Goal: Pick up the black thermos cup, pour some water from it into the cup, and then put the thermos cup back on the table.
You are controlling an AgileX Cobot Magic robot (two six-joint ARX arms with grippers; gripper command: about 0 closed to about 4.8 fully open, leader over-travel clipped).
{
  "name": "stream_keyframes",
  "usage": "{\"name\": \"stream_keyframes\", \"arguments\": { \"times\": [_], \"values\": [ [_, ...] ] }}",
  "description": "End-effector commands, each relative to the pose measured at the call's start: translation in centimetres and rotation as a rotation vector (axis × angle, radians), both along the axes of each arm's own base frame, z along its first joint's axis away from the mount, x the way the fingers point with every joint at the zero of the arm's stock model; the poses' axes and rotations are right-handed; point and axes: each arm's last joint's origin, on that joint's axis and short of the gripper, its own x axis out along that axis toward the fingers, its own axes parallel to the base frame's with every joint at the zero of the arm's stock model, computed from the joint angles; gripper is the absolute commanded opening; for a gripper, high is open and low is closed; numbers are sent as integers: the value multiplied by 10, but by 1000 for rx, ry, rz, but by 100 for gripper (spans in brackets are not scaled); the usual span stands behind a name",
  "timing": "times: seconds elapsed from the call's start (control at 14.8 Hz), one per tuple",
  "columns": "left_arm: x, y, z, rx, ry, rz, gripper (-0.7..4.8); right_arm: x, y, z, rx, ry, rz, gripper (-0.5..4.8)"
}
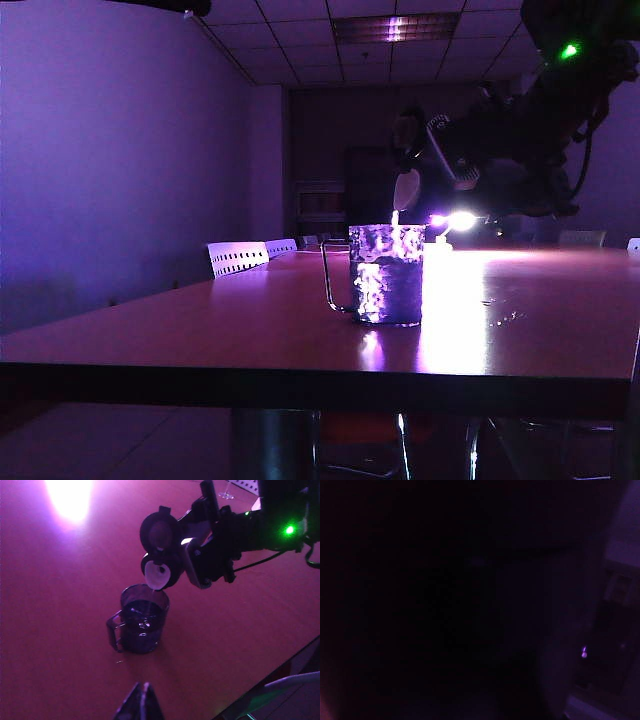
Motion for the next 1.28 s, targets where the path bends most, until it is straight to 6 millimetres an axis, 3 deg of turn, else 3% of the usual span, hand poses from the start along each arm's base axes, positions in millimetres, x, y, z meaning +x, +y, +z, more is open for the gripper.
{"name": "stream_keyframes", "arguments": {
  "times": [0.07, 1.28],
  "values": [
    [0, 0, 3, -8, -10, -1, -6, 2, 3, 17, 12, -120, 7, 85],
    [0, 0, 3, -8, -10, -1, -5, 3, 7, 23, -102, -216, 38, 85]
  ]
}}
